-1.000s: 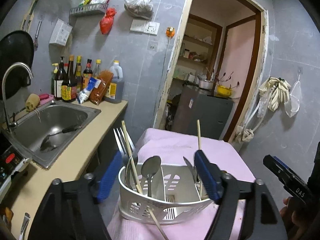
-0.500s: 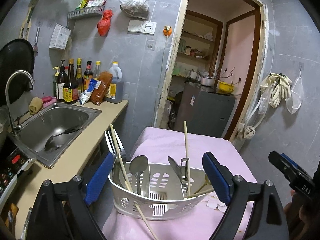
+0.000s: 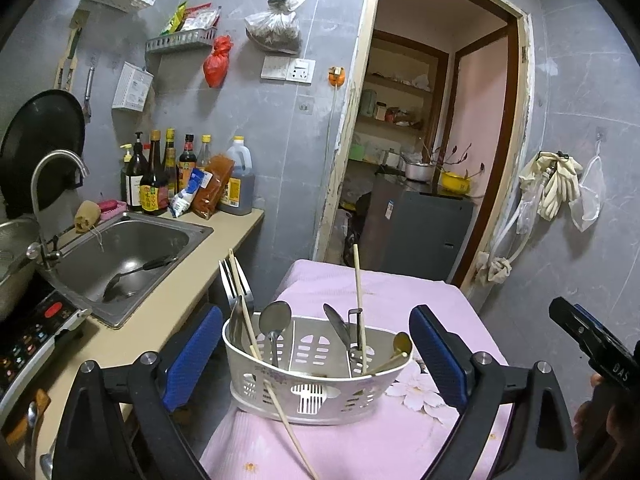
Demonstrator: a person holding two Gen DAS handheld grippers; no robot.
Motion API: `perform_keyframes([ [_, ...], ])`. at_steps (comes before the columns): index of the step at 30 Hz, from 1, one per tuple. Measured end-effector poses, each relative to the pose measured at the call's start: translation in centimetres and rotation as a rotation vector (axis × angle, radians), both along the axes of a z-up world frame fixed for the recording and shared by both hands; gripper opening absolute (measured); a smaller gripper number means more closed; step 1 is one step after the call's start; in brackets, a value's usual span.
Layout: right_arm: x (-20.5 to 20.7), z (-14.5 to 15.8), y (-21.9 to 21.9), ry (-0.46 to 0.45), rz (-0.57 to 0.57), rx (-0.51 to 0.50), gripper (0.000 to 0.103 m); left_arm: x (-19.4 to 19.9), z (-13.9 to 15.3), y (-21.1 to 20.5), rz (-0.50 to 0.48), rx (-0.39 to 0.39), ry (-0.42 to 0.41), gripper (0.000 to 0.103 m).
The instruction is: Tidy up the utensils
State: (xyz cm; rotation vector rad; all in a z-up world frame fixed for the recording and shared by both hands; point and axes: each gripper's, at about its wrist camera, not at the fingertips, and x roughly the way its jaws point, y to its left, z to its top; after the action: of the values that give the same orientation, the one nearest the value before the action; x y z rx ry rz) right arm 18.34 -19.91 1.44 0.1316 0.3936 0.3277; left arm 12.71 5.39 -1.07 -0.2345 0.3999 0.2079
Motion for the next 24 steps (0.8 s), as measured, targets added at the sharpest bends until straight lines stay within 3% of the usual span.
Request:
perform_keyframes([
  [21,-10.4,-0.3,-4.8,0.061,-0.043,-0.081,0.101,-9.7,-0.9,-4.4,-0.057,0.059,0.071,0.095],
  [24,-12.0,-0.5,-5.2,0.085,-0.055,-0.099,0.101,-10.6,-1.2,-4.5,-0.08,0.038,0.083,0.095],
])
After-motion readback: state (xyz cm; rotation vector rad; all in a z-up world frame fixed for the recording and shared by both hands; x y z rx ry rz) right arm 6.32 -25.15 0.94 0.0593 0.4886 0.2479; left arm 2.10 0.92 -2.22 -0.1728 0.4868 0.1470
